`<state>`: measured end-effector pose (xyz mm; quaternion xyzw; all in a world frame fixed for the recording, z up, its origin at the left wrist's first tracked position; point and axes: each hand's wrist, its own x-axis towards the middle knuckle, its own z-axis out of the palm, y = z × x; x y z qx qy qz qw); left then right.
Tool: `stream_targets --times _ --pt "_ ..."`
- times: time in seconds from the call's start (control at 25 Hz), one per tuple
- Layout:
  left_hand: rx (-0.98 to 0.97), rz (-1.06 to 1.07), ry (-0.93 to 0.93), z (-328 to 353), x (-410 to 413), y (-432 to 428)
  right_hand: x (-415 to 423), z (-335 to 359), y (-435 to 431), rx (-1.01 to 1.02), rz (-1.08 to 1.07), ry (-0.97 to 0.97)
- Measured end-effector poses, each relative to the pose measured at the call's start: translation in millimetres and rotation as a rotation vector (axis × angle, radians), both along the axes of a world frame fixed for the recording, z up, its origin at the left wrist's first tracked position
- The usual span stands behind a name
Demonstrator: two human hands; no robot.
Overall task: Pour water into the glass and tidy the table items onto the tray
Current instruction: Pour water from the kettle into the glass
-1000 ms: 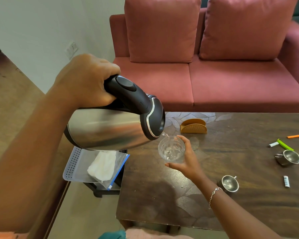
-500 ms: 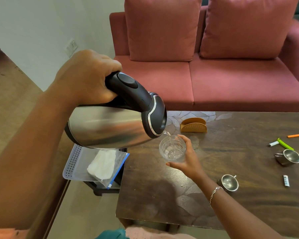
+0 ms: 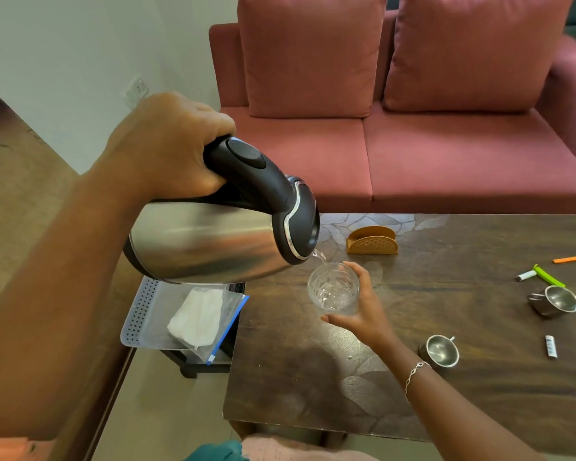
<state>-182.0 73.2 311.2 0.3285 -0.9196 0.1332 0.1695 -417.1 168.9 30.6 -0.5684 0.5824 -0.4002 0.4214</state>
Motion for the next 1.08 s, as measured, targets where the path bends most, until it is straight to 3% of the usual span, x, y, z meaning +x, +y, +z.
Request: stream_targets --times 1.08 --pt "0.007 0.056 -0.018 -11.3 -7.2 -2.6 -7.0 -13.7 1.8 -0.013 -0.026 -0.006"
